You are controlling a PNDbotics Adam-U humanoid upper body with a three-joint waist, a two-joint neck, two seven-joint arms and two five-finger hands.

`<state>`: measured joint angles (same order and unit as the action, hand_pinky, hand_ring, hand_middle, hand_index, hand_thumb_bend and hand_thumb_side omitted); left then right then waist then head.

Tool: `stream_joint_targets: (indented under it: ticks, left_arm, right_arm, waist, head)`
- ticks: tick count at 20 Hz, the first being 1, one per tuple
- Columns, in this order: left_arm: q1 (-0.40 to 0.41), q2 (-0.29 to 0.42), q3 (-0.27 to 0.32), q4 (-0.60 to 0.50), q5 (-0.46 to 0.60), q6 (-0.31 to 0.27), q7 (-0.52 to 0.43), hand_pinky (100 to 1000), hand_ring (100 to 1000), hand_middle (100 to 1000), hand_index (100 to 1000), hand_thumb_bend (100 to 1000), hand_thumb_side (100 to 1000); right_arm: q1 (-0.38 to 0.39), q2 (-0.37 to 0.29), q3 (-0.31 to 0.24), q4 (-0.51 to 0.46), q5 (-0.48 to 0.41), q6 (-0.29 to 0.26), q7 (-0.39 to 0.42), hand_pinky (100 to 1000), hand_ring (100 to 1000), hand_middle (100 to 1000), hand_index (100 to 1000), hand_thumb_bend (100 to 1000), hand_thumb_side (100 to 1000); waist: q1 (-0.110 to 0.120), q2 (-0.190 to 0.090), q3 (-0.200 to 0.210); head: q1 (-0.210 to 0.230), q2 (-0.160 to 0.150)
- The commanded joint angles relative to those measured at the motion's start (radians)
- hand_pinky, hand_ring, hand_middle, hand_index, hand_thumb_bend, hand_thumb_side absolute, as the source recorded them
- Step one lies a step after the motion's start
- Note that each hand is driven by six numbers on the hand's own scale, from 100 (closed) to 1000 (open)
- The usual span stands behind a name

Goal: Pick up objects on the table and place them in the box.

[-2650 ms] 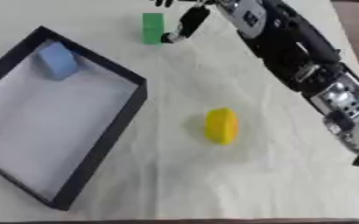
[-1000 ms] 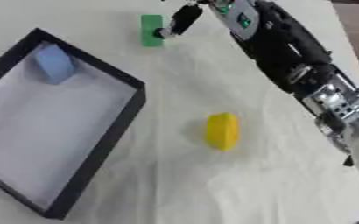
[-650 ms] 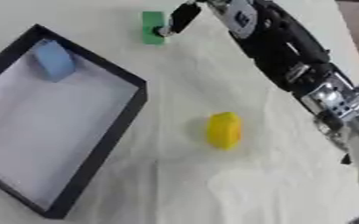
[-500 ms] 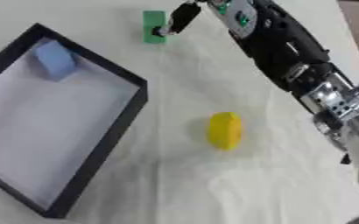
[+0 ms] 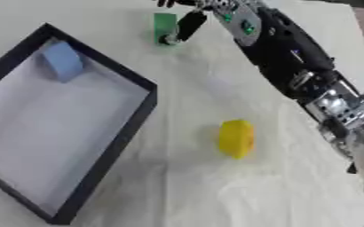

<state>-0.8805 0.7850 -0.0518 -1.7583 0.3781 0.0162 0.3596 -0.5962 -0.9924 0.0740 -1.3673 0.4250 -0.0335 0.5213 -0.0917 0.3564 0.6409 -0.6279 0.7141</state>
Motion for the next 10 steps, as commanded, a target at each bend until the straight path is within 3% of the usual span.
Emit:
stream_joint_targets:
  ticks: [1,6,10]
  left_arm:
    - [-0.012,0.047,0.018,-0.011,0.001,-0.002,0.002,851,713,806,827,147,552]
    - [-0.012,0.047,0.017,-0.012,0.0,0.001,0.002,852,713,806,824,143,554]
    - [-0.012,0.048,0.017,-0.012,-0.001,0.002,0.002,853,713,806,823,141,556]
  right_arm:
    - [-0.005,-0.034,-0.018,-0.002,0.011,-0.002,-0.003,1000,892,866,983,417,337]
    - [0.0,-0.032,-0.02,0.005,0.02,0.008,-0.003,1000,844,835,965,401,340]
    - [0.001,-0.028,-0.02,0.013,0.01,0.017,0.002,951,765,780,932,339,324]
  waist:
    - [-0.007,0.0,0.002]
    - [-0.01,0.003,0.002]
    - [-0.012,0.005,0.002]
  head:
    - [0.001,-0.015]
    - [0.003,-0.018]
    - [0.004,-0.017]
